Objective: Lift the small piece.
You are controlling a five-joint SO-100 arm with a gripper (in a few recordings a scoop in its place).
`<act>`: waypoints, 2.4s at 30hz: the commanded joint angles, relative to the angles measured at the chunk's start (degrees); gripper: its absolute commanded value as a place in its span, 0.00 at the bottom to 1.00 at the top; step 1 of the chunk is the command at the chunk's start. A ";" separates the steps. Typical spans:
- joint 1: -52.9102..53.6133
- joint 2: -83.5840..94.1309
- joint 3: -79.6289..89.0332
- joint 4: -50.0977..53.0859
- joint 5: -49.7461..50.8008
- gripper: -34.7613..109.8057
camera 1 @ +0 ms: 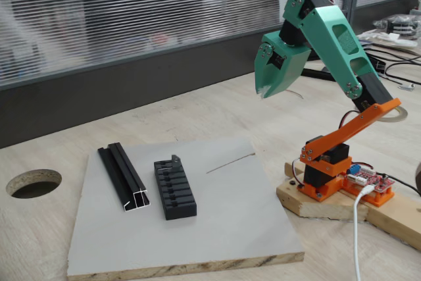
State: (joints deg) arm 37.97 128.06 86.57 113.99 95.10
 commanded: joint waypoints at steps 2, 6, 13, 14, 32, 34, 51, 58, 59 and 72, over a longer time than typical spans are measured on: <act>0.35 0.70 -0.35 1.58 0.53 0.28; 0.62 0.70 -0.35 1.58 0.53 0.28; 0.70 0.70 -0.35 1.58 0.44 0.28; 0.70 0.70 -0.35 1.58 0.53 0.28; 0.79 0.70 -0.35 1.49 0.18 0.29; 0.79 0.70 -0.35 1.49 0.18 0.29; -8.35 -14.77 -1.23 0.62 0.00 0.29; -20.39 -26.28 -1.32 -17.31 -0.09 0.29; -21.62 -26.81 -1.32 -19.78 -0.09 0.29; -23.55 -30.23 -1.32 -24.52 -0.18 0.29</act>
State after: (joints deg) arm 14.41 97.12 86.40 89.47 94.39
